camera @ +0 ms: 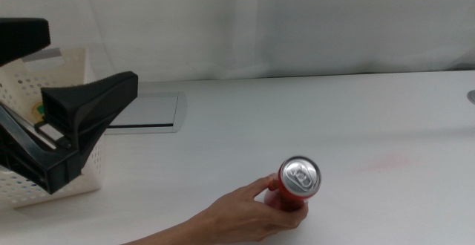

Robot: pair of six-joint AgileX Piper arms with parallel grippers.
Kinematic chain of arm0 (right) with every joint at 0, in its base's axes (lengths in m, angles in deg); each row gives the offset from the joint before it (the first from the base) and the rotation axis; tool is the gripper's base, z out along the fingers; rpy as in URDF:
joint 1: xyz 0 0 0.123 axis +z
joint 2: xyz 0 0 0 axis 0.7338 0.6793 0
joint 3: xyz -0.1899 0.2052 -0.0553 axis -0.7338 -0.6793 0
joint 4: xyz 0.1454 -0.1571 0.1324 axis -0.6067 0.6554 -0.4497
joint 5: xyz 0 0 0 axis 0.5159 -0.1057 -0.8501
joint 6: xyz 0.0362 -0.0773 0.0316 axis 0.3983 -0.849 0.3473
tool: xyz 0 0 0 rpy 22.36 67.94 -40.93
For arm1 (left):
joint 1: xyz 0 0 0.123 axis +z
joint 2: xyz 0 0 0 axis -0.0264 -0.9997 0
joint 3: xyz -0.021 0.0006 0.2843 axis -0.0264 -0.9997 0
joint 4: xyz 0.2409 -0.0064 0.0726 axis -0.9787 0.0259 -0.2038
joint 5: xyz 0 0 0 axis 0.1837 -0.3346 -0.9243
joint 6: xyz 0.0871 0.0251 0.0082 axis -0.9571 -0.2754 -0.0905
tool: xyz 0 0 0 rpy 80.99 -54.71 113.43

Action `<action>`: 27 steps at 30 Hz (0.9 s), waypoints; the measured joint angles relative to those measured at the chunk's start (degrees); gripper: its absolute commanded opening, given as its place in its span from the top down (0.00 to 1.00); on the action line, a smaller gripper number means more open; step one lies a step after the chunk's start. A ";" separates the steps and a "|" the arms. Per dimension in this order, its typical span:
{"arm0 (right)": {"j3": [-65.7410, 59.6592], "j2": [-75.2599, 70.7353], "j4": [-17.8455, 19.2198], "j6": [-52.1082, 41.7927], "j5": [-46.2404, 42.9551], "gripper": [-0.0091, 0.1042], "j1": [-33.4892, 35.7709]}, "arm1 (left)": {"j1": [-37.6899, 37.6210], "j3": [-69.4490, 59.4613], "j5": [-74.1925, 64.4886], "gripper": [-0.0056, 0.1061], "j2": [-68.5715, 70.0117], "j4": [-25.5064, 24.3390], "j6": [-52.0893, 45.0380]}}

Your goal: Use arms to grab the bottles and put them into the dustbin to the left of the table.

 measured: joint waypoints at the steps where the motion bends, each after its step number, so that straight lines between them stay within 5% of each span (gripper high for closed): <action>1: 0.00 0.45 0.00 0.00 -0.02 0.83 0.00 | 0.00 0.00 0.00 0.15 0.00 0.00 0.00; 4: 0.00 2.91 -1.08 0.10 -0.02 0.50 0.00 | 0.00 0.00 0.00 0.15 0.00 0.00 0.00; 7: 0.00 6.04 -2.79 0.10 -0.02 0.00 0.00 | 0.00 0.00 0.00 0.15 0.00 0.00 0.00; 10: 0.00 9.70 -4.16 -0.31 -0.02 0.01 0.00 | 0.00 0.00 0.00 0.15 0.00 0.00 0.10; 15: 0.00 16.92 -15.65 -16.18 -0.61 0.01 -0.10 | 0.00 0.00 0.00 0.15 0.00 0.00 0.10; 23: -0.65 18.74 -24.98 -28.00 -3.42 0.01 -0.10 | 0.00 0.00 0.00 0.15 0.00 0.00 0.10; 27: -4.81 20.34 -34.05 -34.04 -6.59 0.01 -0.10 | 0.00 0.00 0.00 0.15 0.00 0.00 0.10</action>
